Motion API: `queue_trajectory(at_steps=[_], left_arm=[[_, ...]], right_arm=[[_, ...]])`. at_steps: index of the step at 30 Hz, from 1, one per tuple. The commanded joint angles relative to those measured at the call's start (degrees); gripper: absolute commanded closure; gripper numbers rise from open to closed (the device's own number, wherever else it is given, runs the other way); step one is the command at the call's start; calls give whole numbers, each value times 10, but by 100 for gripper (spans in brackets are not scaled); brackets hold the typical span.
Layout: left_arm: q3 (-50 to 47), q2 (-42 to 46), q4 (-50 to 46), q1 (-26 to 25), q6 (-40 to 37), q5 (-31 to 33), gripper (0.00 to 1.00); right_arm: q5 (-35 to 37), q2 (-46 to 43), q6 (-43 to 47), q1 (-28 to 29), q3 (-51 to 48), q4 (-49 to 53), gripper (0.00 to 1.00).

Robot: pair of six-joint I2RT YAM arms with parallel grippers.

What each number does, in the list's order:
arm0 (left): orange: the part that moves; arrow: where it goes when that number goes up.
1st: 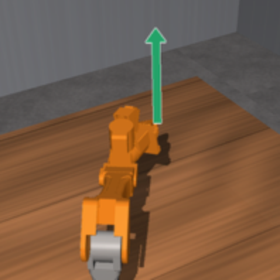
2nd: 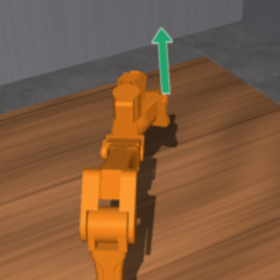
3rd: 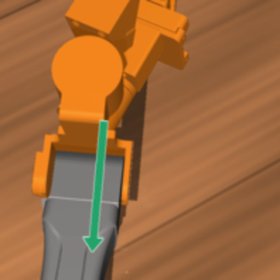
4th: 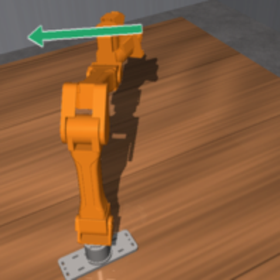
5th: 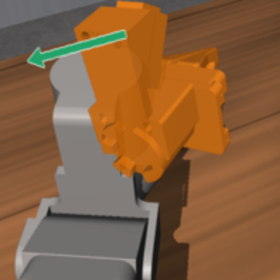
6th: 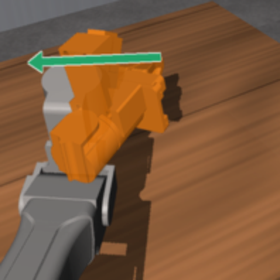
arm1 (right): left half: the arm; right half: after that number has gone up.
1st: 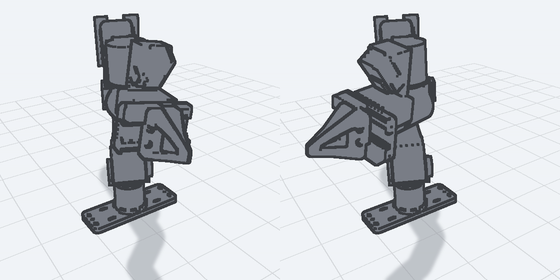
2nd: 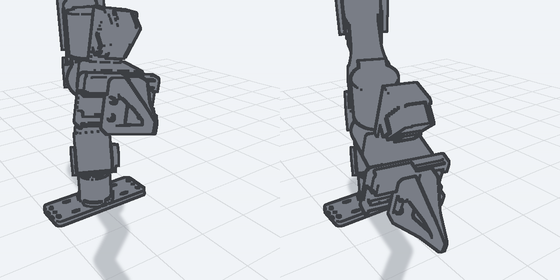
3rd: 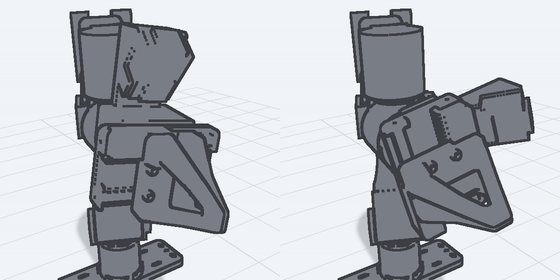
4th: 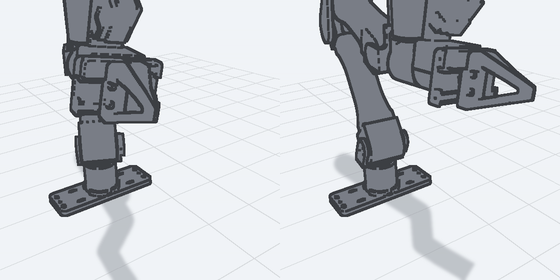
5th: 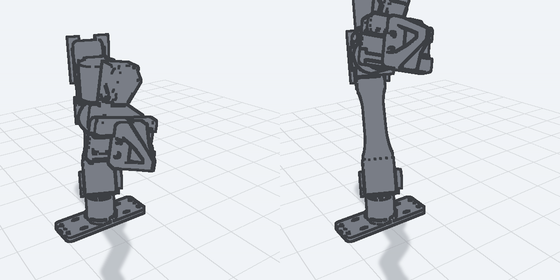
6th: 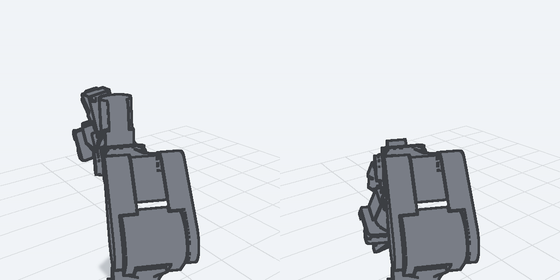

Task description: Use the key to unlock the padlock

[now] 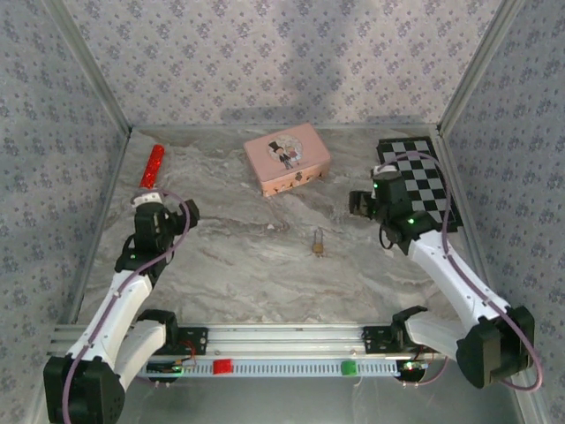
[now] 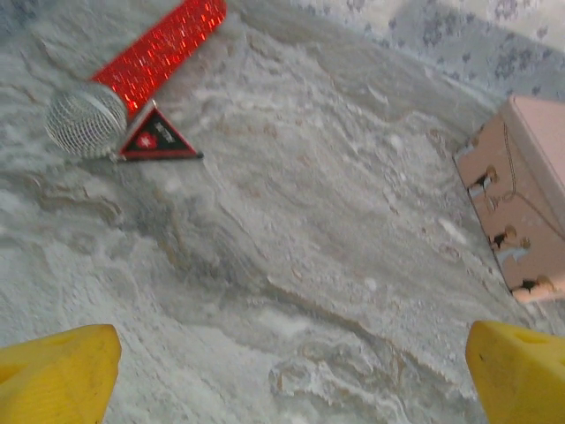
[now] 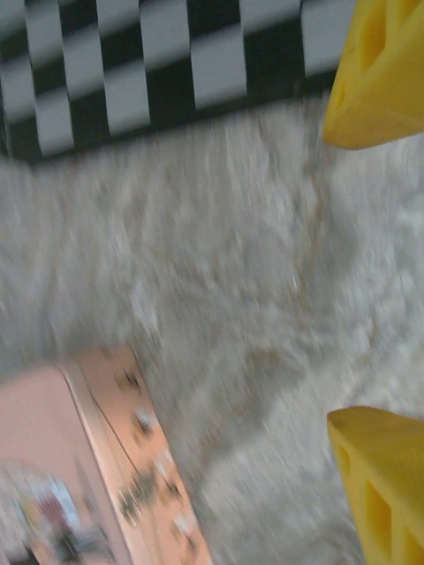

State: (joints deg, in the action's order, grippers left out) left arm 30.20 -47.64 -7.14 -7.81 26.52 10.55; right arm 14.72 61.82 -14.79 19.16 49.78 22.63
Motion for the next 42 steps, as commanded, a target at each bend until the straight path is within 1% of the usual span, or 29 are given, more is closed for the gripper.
queue_trajectory(at_steps=[1, 2, 3, 4, 6, 8, 10, 11, 13, 14, 18, 20, 22, 23, 24, 25, 26, 28, 31, 32, 33, 34, 35, 36, 37, 38, 39, 40, 42], left_arm=[[26, -4, 10, 4, -20, 60, 0], [25, -6, 13, 4, -26, 71, 0], [22, -9, 16, 4, -33, 87, 0], [14, -11, 22, 3, -34, 118, 0], [-16, -13, 44, 3, -18, 183, 0], [-53, -9, 86, 3, -26, 215, 0], [-95, -7, 166, 3, -75, 205, 0], [-102, -8, 180, 3, -87, 200, 0], [-94, -17, 172, 3, -112, 195, 0], [-94, -27, 179, 1, -118, 202, 0], [-95, -89, 233, -4, -176, 238, 0], [-100, -132, 273, -4, -194, 239, 0], [-106, -179, 322, -4, -204, 211, 0], [-109, -197, 348, -4, -204, 213, 0], [-100, -204, 341, -6, -204, 212, 0], [-108, -214, 382, -5, -218, 207, 0], [-116, -227, 425, 0, -232, 193, 0], [-107, -256, 456, 19, -246, 137, 0], [-88, -312, 503, 24, -271, 79, 0], [-97, -337, 545, 34, -266, 49, 0], [-113, -381, 628, 38, -266, 43, 0], [-114, -410, 656, 40, -261, 54, 0], [-102, -413, 632, 44, -258, 47, 0], [-79, -401, 566, 48, -257, 24, 0], [-77, -403, 560, 63, -252, -8, 0], [-75, -408, 567, 66, -251, -12, 0], [-71, -402, 546, 68, -250, -18, 0], [-71, -404, 549, 70, -249, -22, 0], [-69, -402, 544, 72, -249, -24, 0]], right_arm=[[155, -44, -4, -21, -31, 18, 18], [174, -56, -2, -28, -49, 1, 12], [192, -68, 5, -36, -72, -24, 2], [204, -78, 20, -42, -102, -61, 1], [207, -86, 17, -56, -142, -103, 1], [182, -82, -13, -83, -163, -115, 1], [156, -70, -26, -106, -179, -132, 1], [154, -65, -30, -112, -184, -139, 1], [155, -52, -31, -123, -197, -157, 1], [155, -46, -31, -127, -201, -166, 1], [175, -16, -17, -131, -224, -235, 1], [185, 2, -9, -130, -234, -266, 1], [193, 25, 2, -128, -249, -308, 1], [198, 36, 5, -128, -256, -327, 1], [199, 50, 8, -129, -263, -348, 1], [198, 59, 15, -129, -269, -372, 1], [196, 64, 32, -127, -268, -389, 1], [190, 79, 70, -119, -277, -450, 1], [155, 110, 109, -115, -283, -525, 1], [135, 120, 123, -117, -287, -561, 1], [109, 132, 144, -119, -295, -605, 1], [93, 147, 166, -120, -300, -653, 1], [80, 159, 177, -122, -299, -670, 1], [46, 172, 182, -132, -293, -667, 1], [18, 185, 187, -143, -289, -680, 1], [0, 192, 188, -149, -286, -675, 1], [-27, 201, 190, -156, -285, -677, 1], [-45, 209, 194, -160, -286, -684, 1], [-58, 217, 197, -163, -289, -695, 1]])
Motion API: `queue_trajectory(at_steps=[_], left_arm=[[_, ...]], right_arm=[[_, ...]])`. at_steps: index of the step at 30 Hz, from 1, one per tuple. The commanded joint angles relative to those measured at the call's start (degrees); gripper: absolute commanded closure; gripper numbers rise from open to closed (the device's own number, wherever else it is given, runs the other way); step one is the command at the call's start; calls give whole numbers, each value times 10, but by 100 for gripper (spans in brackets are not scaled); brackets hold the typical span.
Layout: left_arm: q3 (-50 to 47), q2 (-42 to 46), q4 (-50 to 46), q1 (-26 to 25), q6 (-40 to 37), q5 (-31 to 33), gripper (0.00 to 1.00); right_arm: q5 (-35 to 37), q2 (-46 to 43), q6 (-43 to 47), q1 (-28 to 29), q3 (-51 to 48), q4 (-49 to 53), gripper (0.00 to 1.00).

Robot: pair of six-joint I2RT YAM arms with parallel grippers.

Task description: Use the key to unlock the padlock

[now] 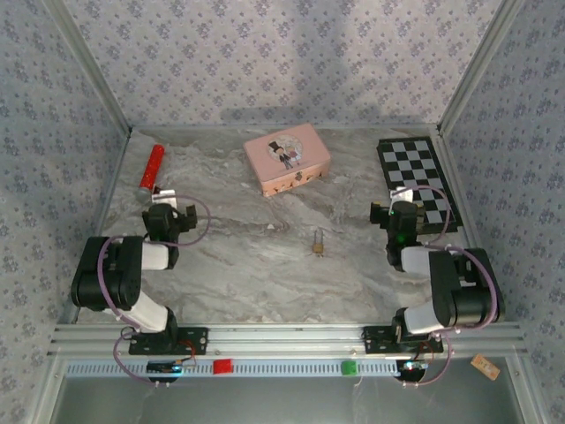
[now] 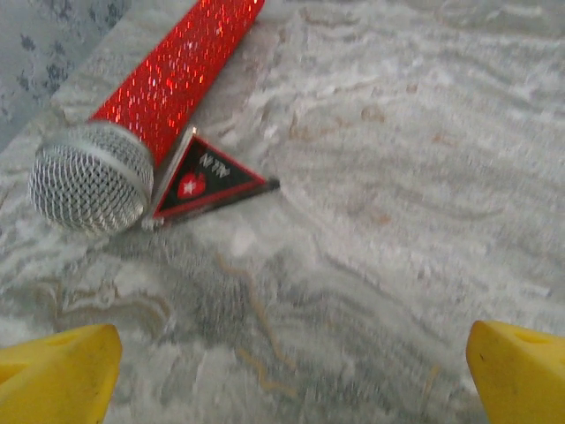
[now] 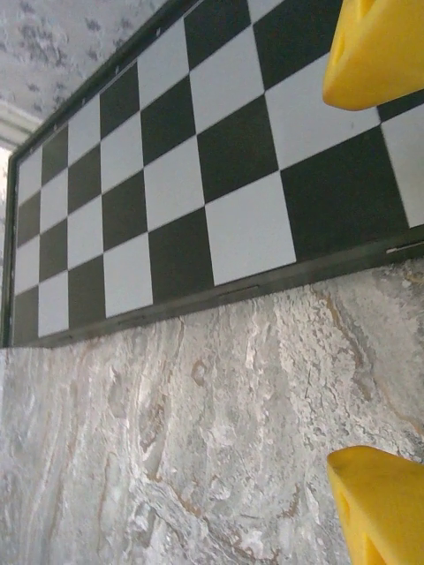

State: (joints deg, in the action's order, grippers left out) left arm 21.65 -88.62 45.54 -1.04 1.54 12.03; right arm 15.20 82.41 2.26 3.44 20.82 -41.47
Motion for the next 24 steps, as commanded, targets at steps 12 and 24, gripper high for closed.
queue_trajectory(at_steps=[12, 24], left_arm=[[16, 7, 21, 4, 1, -40, 0], [16, 7, 20, 5, 1, -41, 0]], right_arm=[[-36, 49, -17, -33, 5, -73, 1], [-18, 50, -24, -31, 4, -79, 1]])
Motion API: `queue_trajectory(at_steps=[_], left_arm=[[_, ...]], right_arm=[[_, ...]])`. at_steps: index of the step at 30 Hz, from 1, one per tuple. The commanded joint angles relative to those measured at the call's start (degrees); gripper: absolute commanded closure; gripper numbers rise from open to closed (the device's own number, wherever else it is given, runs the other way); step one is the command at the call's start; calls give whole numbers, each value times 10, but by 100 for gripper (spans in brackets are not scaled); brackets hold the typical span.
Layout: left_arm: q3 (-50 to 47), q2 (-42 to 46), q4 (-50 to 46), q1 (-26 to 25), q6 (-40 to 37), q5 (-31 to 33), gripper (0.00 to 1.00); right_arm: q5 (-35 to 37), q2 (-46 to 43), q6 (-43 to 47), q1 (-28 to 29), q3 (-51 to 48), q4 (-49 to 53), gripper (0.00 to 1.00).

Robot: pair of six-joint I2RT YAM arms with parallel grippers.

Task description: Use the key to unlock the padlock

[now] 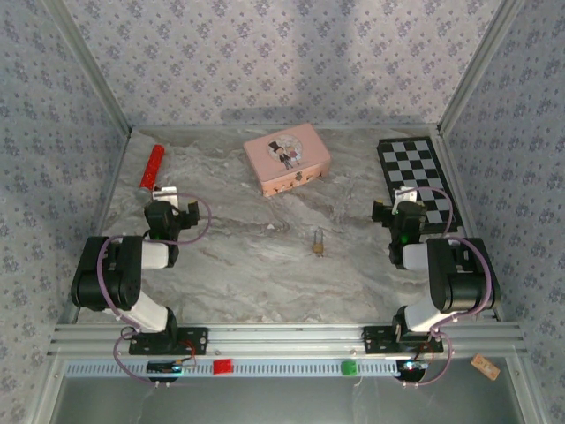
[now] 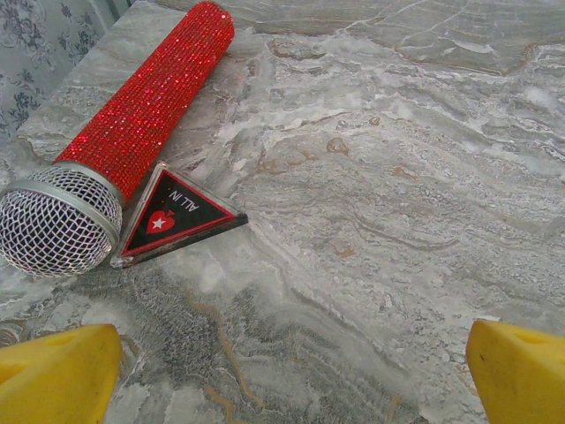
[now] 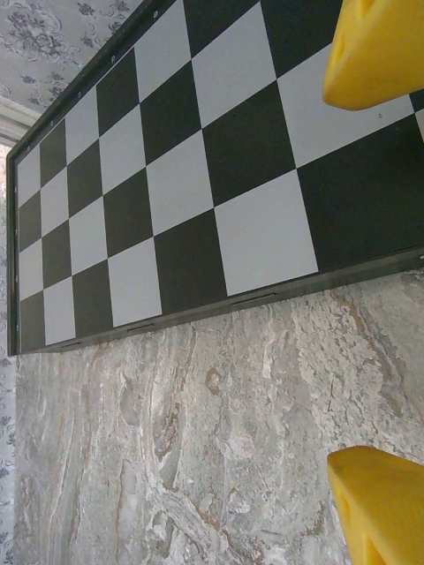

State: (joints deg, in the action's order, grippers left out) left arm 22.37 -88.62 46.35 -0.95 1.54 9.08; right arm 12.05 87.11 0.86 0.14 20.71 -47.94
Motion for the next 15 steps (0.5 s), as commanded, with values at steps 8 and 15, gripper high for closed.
queue_trajectory(at_steps=[8, 15], left_arm=[[9, 7, 12, 4, 1, -11, 0], [9, 7, 12, 3, 1, -11, 0]], right_arm=[[14, 2, -10, 2, 4, -14, 1], [13, 3, -9, 2, 6, -12, 1]])
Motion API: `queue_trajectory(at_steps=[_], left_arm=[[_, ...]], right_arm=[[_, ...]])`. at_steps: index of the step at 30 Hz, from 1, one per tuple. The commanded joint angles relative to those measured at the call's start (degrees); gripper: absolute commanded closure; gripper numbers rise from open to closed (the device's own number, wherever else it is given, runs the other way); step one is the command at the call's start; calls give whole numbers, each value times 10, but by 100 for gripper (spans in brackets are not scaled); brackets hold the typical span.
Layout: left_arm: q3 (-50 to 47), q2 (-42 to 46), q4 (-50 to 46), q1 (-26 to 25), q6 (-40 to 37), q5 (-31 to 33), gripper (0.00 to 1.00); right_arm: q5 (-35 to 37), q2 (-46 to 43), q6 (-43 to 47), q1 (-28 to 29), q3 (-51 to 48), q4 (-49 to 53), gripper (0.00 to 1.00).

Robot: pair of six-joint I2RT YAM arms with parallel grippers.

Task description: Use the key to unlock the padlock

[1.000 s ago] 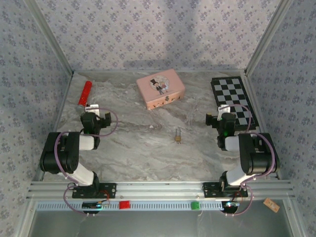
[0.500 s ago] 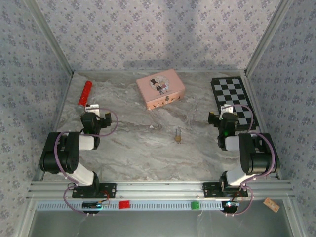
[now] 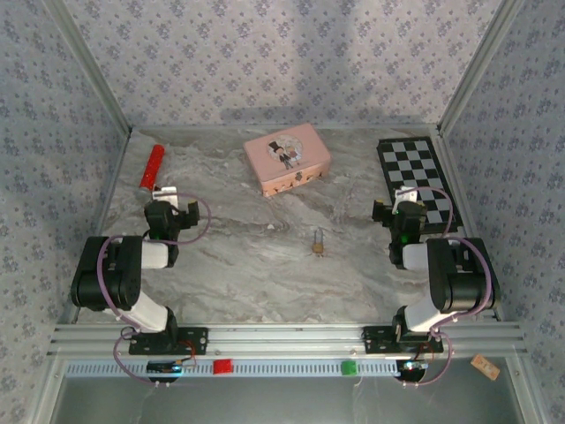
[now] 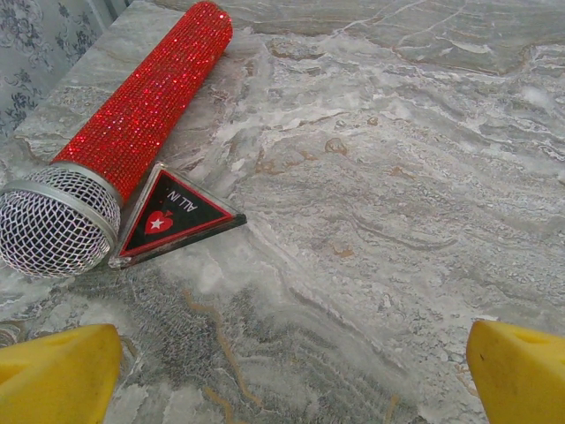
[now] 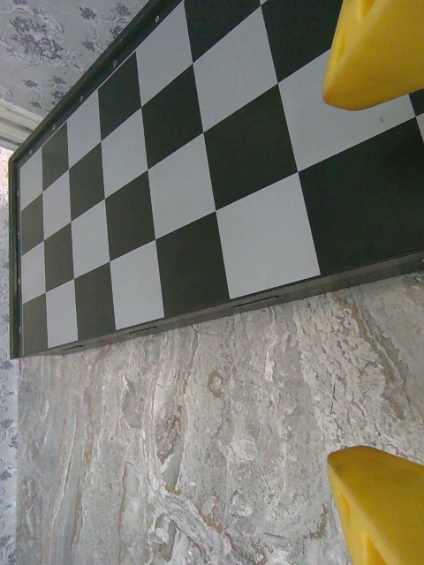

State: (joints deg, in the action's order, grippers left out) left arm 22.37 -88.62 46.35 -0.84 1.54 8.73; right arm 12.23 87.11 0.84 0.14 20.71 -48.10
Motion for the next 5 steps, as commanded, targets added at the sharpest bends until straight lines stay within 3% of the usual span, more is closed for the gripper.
queue_trajectory(at_steps=[1, 5], left_arm=[[9, 6, 12, 3, 1, -8, 0], [9, 7, 12, 3, 2, -8, 0]], right_arm=[[11, 3, -9, 2, 6, -10, 1], [13, 3, -8, 1, 5, -14, 1]])
